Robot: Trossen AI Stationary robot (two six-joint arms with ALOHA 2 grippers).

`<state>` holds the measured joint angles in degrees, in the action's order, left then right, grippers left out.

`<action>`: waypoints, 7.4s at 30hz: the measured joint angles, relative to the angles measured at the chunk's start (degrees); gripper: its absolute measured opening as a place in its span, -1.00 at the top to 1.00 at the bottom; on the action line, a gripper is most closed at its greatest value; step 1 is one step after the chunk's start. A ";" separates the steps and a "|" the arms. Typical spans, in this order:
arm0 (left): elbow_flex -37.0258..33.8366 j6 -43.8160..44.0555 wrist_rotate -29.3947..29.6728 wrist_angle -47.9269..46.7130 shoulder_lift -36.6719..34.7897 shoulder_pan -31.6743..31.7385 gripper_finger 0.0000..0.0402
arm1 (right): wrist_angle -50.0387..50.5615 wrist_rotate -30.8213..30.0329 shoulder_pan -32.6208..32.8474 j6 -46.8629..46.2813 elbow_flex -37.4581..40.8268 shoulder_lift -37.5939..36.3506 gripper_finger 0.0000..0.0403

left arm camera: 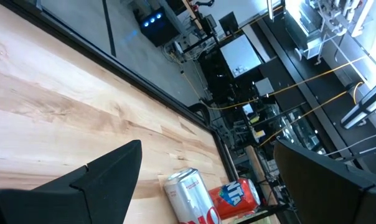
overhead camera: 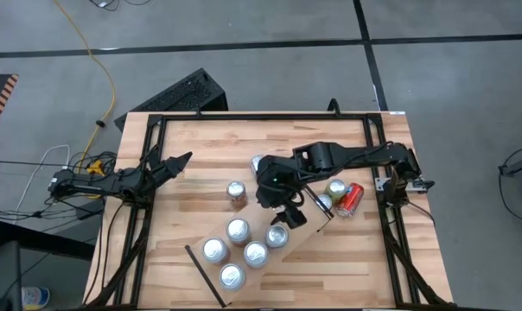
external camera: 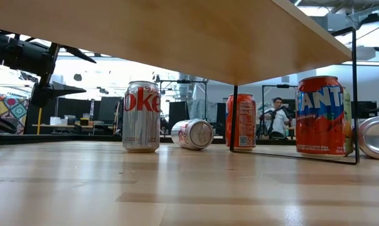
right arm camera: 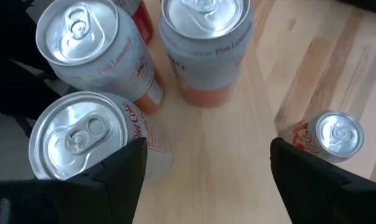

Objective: Place canned beverage on shelf
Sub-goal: Put the red silver soda can on the shelf, then adjust the orange white soda can on the shelf

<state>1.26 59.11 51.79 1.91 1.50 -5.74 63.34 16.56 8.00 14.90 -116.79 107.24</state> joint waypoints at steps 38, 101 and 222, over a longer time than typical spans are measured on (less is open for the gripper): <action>0.02 1.36 -0.13 0.02 0.00 0.00 -0.75 | -8.68 -4.20 -1.39 0.78 -0.36 1.36 -0.36; 0.00 1.57 7.41 -0.92 0.00 0.00 -0.75 | -76.43 37.79 -14.31 -16.47 51.65 -15.30 1.00; 0.01 0.42 5.49 -0.72 0.00 0.00 -0.75 | -67.00 16.54 -3.11 -68.96 40.12 -5.65 1.00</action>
<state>1.27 59.53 57.28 1.19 1.50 -5.74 -3.66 33.10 4.89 -54.05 -76.67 101.59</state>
